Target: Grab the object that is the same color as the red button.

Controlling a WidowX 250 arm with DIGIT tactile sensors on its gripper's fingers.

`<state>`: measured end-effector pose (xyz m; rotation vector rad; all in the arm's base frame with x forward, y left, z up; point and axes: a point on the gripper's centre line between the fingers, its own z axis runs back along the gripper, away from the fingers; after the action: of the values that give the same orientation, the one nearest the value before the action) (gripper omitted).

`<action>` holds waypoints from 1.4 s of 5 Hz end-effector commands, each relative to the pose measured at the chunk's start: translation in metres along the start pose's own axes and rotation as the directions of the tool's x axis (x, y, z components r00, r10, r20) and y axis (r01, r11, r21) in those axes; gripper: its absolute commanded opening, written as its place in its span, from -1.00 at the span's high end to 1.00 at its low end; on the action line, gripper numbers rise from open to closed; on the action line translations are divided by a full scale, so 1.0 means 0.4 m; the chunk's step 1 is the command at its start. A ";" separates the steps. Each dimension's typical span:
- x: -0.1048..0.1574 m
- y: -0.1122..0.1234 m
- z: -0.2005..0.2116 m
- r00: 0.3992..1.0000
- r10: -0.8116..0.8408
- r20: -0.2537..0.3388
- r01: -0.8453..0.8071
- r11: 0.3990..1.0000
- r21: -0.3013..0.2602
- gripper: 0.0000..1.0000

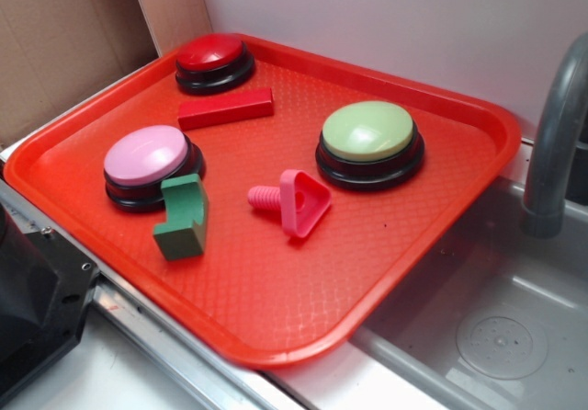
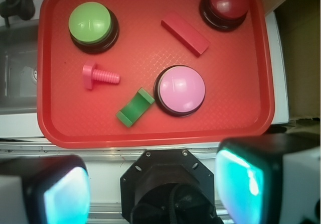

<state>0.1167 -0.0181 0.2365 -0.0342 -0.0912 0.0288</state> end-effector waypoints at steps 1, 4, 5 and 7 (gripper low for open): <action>0.000 0.000 0.000 1.000 0.000 0.000 0.000 1.000 0.000 -1.00; 0.277 0.085 -0.172 0.997 0.074 -0.016 -0.073 0.996 0.045 -1.00; 0.331 0.093 -0.272 0.985 -0.172 0.005 0.172 0.985 -0.018 -1.00; 0.331 0.093 -0.272 0.985 -0.172 0.005 0.172 0.985 -0.018 -1.00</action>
<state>0.2521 0.0230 0.1270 -0.0535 -0.0526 -0.1488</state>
